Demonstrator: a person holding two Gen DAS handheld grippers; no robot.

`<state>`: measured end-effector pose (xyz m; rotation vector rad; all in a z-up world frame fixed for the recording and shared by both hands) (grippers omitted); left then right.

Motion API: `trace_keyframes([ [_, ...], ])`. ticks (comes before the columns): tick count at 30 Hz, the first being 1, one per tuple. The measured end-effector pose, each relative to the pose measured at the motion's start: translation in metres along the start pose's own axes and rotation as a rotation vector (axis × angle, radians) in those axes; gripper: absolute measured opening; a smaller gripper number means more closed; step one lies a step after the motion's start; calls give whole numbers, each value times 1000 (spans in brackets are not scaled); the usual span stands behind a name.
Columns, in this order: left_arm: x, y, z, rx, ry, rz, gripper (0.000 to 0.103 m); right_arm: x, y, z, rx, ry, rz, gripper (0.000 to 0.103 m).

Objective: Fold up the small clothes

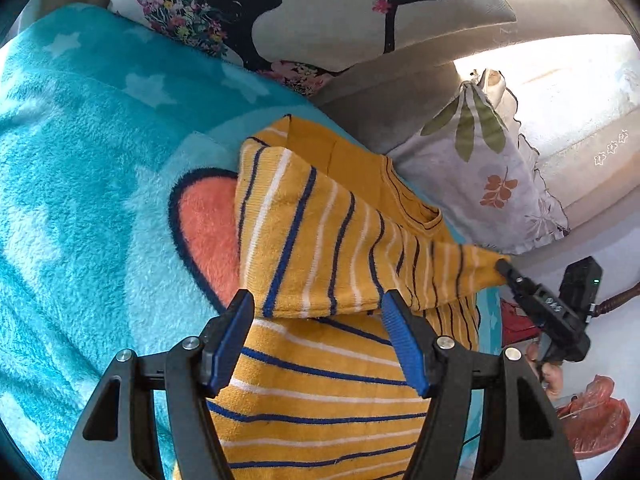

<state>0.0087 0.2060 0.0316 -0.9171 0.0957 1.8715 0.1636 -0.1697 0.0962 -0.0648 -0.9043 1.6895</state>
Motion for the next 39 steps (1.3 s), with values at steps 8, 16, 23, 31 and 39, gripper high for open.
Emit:
trace_keyframes([
  [8,-13,7,-36,47,86,15,63,6,30,93,-170,12,77,9],
  [16,-2,20,-24,27,-17,42,0,-63,81,36,40,186,-16,11],
  [23,6,29,-14,37,60,47,46,-71,84,61,-37,267,-51,38],
  [31,10,14,-51,27,78,182,7,-37,79,62,-72,251,19,39],
  [39,29,47,-17,-20,45,199,6,19,49,22,-55,79,123,39],
])
Point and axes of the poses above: each gripper's, at about its wrist camera, not at the fingertips, and z roughly against the way its jaws point, x to its left, y to its underside, the point moved 1 cm from there along -z, roughly the way its jaws point, and after that the axes turned 1 degree about z, right-handed, at the moved point
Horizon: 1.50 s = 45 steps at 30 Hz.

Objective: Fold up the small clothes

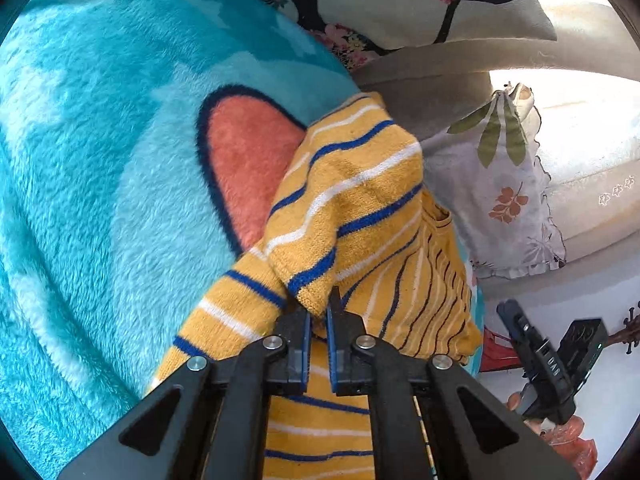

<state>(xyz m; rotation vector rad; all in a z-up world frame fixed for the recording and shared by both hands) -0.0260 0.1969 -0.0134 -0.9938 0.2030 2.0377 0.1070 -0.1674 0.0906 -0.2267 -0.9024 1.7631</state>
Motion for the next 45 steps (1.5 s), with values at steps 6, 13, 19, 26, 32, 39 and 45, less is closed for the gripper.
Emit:
trace_keyframes([
  [6,16,0,-6,-3,76,46,6,80,-39,-95,141,-272,64,40],
  [13,6,1,-8,-13,45,28,6,138,-44,-194,324,-336,67,53],
  [19,-8,-1,-10,-26,3,0,6,149,-44,-213,413,-588,28,4],
  [26,-17,-5,-15,-29,-23,5,6,161,-75,-201,290,-382,83,3],
  [32,-28,-7,-21,-36,-47,-21,6,132,-55,-206,348,-428,-31,64],
  [39,-39,-9,-25,-47,-67,-31,6,158,-39,-238,448,-581,-30,15],
  [45,-53,-16,-28,-68,-120,-58,7,185,-77,-221,281,-426,99,10],
])
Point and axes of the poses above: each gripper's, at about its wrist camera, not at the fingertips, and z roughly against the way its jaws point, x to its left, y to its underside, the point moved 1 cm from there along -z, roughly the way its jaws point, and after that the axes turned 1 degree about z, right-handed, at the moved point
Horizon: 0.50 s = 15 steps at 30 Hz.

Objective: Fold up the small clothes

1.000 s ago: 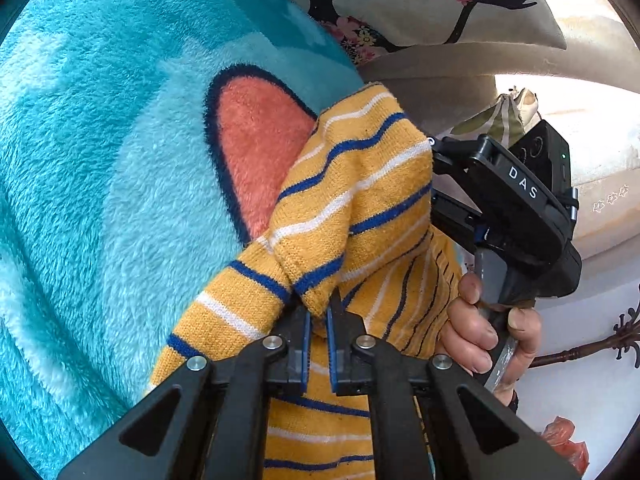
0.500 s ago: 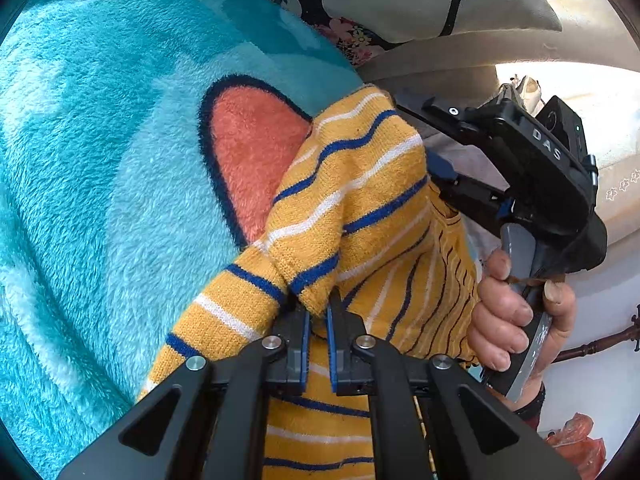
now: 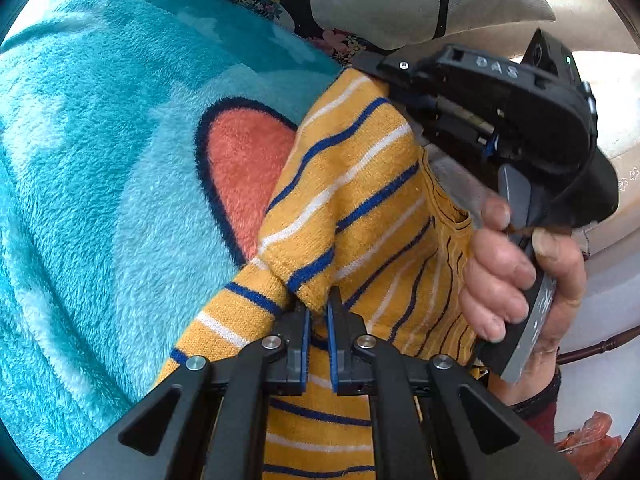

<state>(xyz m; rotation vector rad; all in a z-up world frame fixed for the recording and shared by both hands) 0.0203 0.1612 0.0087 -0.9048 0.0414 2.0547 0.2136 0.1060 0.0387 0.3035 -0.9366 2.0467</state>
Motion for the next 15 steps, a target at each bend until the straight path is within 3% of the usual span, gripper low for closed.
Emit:
trace_keyframes([
  [2,3,-6,-6,1,-20,-1,7,7,-16,-8,-34,100,52,10],
  [5,-3,-10,-14,13,-27,13,8,-1,-25,-31,9,222,38,11],
  [7,-9,-12,-11,8,-13,-2,10,-6,-21,-18,-12,231,19,12],
  [11,-19,-7,20,-28,27,-66,15,-10,2,60,-89,181,26,45],
  [12,-21,-6,28,-41,27,-88,19,-14,12,86,-113,190,36,47],
  [14,-20,-3,42,-70,10,-117,39,-24,36,136,-139,228,37,47],
  [15,-17,-2,48,-82,1,-129,39,-29,47,155,-145,234,30,47],
])
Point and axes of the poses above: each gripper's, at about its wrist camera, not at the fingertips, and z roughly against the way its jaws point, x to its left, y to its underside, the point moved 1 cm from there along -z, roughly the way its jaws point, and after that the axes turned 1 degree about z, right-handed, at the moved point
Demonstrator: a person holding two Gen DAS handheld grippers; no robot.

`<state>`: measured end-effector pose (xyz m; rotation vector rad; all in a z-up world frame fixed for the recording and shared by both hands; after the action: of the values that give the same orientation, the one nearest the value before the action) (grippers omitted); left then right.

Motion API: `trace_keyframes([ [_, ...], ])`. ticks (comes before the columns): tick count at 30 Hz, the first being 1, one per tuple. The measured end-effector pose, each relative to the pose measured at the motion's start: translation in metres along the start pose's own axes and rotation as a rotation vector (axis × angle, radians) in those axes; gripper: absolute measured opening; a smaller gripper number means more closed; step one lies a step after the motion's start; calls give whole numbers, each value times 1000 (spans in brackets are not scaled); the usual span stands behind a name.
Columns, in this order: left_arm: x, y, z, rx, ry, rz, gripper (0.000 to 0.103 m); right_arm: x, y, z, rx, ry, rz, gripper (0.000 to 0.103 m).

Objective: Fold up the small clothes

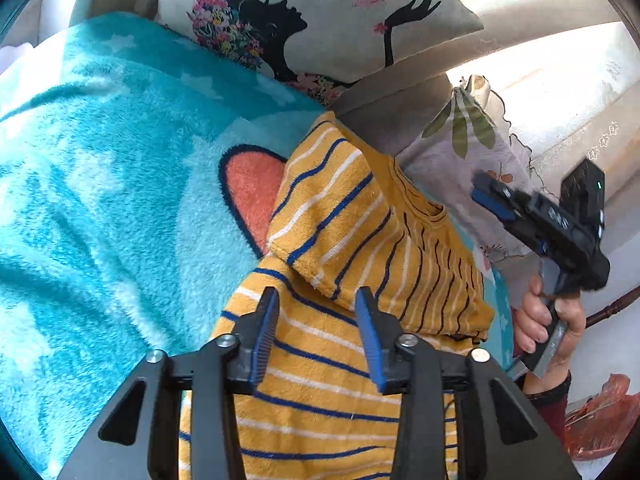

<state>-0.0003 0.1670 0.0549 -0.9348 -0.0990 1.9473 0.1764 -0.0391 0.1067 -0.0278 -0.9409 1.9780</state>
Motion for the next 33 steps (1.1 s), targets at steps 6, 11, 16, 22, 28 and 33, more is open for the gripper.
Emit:
trace_keyframes([
  [6,23,9,25,-13,-30,-23,39,-64,89,63,105,-46,-136,48],
  [11,73,31,85,-73,-59,32,42,-151,138,71,143,265,-339,50],
  [16,82,45,120,-179,-145,70,52,-141,154,108,17,270,-350,55],
  [22,69,78,129,-251,-116,87,62,-119,160,120,-18,286,-374,60],
  [28,59,91,119,-221,-35,62,62,-90,168,119,-20,361,-344,60],
  [33,62,93,104,-160,-5,36,63,-85,186,138,-36,416,-373,60],
])
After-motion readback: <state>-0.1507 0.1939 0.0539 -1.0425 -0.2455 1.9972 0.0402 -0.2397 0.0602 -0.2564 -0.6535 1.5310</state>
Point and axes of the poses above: each gripper's, at about its wrist camera, not at the fingertips, and z roughly against the way its jaws point, x to its left, y to its underside, the point moved 1 cm from there along -z, roughly the way its jaws point, and after that the axes turned 1 degree about z, right-handed, at the moved point
